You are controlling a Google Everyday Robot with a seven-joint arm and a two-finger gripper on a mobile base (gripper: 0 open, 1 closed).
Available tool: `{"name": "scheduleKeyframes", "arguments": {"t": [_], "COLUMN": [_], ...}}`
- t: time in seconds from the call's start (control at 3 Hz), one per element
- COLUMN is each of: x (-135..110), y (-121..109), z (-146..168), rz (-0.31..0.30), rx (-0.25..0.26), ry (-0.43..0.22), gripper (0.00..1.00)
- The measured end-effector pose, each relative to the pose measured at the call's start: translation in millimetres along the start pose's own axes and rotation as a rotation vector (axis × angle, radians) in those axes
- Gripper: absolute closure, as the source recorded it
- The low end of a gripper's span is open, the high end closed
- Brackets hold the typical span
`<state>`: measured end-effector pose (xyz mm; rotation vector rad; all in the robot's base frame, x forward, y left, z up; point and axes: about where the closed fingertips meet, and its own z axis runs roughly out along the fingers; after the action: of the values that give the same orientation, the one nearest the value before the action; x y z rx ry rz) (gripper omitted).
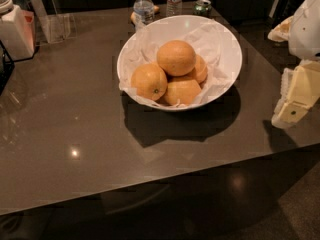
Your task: Pick orange from white bowl
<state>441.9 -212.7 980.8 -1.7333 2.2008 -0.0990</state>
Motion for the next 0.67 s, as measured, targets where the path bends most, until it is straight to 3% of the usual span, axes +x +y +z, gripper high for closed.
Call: {"name": "scheduleKeyframes", "arguments": {"t": [0.33, 0.67], "x": [-26.8, -81.8], "y": [-18.4, -72.3], "z": [2.3, 8.1], "rz": [-0.081, -0.209], "rx": [-0.035, -0.076], "ry": [-0.091, -0.182], "gripper": [0.0, 0.0]}}
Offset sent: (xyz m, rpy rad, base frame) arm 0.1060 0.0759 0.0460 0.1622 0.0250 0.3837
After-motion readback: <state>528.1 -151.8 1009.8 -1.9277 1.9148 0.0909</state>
